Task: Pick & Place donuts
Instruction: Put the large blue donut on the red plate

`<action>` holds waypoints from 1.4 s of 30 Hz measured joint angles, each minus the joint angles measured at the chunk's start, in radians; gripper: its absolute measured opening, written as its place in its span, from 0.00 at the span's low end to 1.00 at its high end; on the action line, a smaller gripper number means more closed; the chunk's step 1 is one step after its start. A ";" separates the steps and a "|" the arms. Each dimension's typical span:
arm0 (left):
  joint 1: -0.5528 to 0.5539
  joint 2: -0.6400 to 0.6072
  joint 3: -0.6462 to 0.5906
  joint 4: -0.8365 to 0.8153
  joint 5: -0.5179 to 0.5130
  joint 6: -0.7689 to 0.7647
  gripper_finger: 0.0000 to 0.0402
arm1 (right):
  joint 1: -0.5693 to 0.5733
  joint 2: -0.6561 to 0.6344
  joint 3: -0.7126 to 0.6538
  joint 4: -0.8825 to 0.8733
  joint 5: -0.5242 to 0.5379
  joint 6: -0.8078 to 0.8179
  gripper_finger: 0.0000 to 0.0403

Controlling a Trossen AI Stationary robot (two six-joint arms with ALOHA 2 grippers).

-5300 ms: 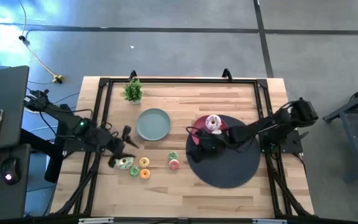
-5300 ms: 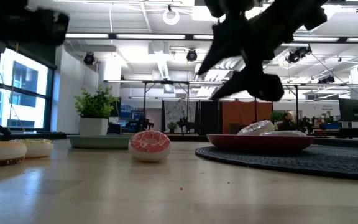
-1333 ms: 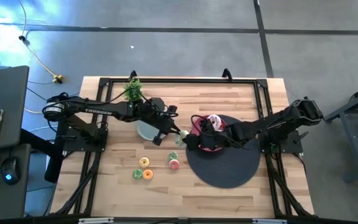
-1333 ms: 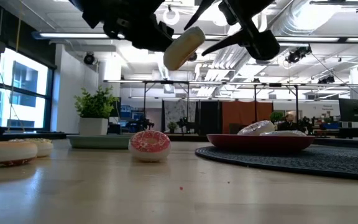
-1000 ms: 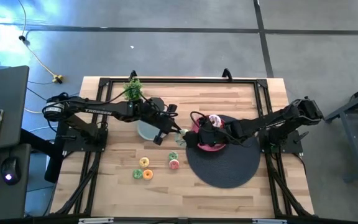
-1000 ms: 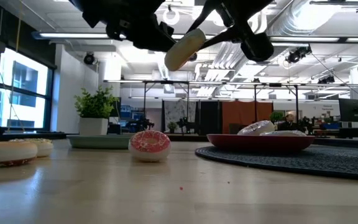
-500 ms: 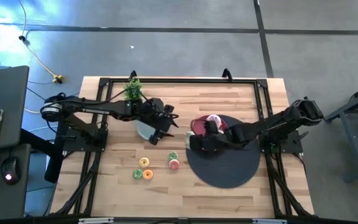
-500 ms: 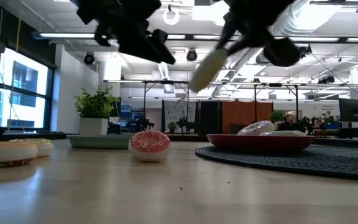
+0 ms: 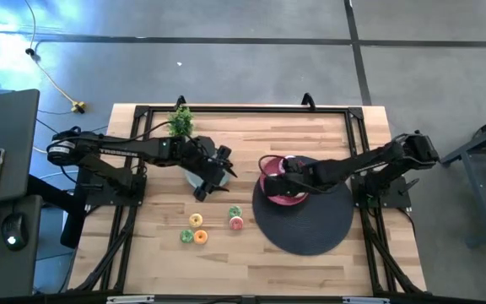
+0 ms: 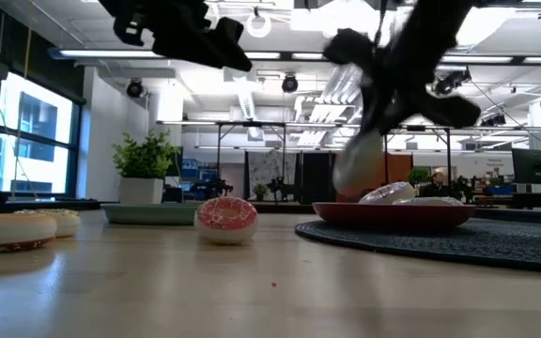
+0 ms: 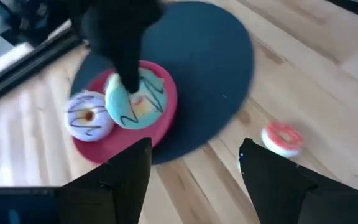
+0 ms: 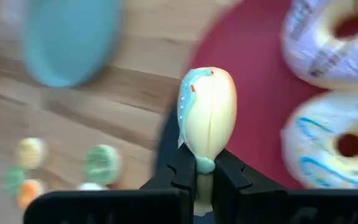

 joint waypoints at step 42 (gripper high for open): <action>-0.038 -0.026 0.000 -0.156 -0.201 0.072 0.58 | -0.069 0.011 -0.222 0.428 -0.107 -0.042 0.24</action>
